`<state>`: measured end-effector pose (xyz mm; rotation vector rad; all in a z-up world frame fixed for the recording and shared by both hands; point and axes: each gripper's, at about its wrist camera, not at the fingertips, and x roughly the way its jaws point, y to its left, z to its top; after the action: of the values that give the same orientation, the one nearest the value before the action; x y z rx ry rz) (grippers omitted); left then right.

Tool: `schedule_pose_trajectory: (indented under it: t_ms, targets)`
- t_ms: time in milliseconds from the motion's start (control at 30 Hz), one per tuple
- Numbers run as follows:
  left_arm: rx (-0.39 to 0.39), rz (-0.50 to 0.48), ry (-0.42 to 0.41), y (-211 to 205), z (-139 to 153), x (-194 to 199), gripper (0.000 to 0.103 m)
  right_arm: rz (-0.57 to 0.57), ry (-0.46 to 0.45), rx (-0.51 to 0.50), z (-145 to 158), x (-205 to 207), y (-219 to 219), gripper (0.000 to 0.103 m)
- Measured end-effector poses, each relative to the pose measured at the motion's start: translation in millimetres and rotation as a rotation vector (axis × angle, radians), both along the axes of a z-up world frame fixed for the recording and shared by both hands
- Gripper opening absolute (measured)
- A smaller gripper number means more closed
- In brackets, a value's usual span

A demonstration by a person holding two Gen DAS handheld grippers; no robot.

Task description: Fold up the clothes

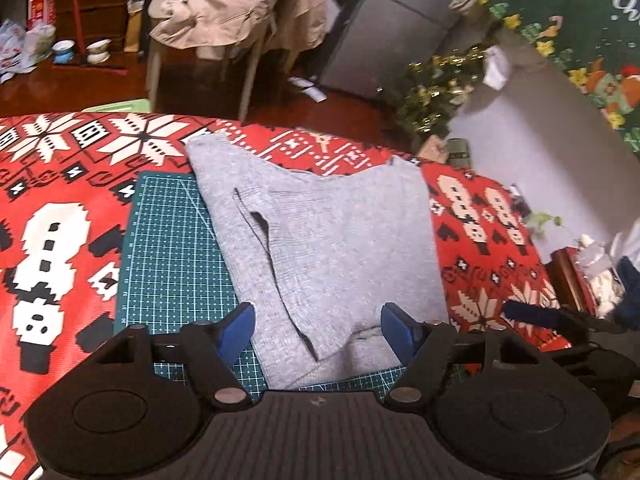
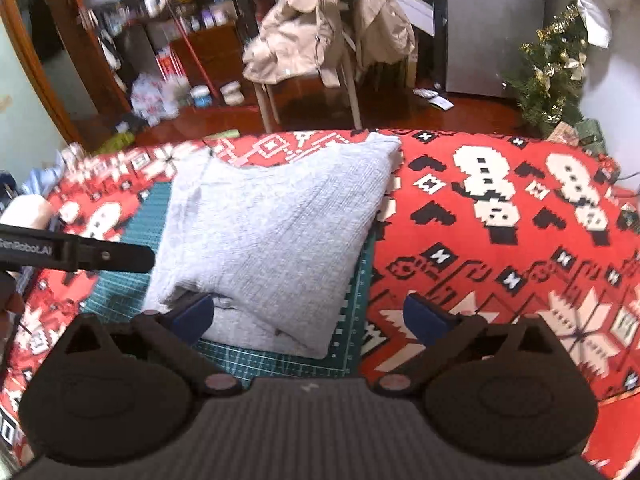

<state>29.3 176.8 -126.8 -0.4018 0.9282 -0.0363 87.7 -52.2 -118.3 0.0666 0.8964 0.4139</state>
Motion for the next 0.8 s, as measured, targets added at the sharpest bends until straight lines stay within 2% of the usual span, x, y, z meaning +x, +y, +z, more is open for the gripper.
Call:
schedule_pose_trajectory:
  t_ms: [133,200,267,367,433,467,533,600,700,800]
  targets:
    - [0.004,-0.001,-0.018,3.7,-7.6,-16.0,0.063,-0.014,-0.031,0.090,-9.4,-17.6,-13.0,0.102]
    - [-0.001,0.035,-0.005,5.3,-11.9,-26.3,0.062,-0.031,-0.040,0.113,-14.6,-28.3,-17.3,0.102]
    - [-0.036,0.040,-0.023,6.9,-14.4,-38.9,0.062,-0.063,-0.043,0.146,-20.5,-39.6,-21.8,0.098]
    - [-0.064,0.034,-0.079,10.9,-13.3,-55.5,0.061,-0.111,-0.030,0.188,-26.5,-54.3,-26.0,0.089]
    - [-0.089,0.044,-0.106,16.9,-12.1,-62.0,0.056,-0.142,-0.023,0.221,-26.6,-60.0,-27.5,0.077]
    - [-0.120,0.061,-0.095,22.5,-14.3,-60.1,0.055,-0.160,-0.016,0.243,-25.3,-61.0,-28.7,0.074]
    - [-0.183,0.096,-0.073,33.7,-18.8,-56.3,0.050,-0.205,0.008,0.287,-21.6,-60.0,-31.4,0.060]
    - [-0.245,0.131,-0.051,44.9,-23.3,-52.5,0.039,-0.252,0.040,0.327,-18.5,-53.6,-33.8,0.055]
    - [-0.327,0.182,-0.005,58.5,-34.7,-45.1,0.038,-0.302,0.098,0.393,-22.3,-35.0,-36.4,0.049]
    - [-0.373,0.197,0.050,61.4,-50.6,-37.1,0.035,-0.350,0.138,0.402,-34.9,-16.3,-38.9,0.046]
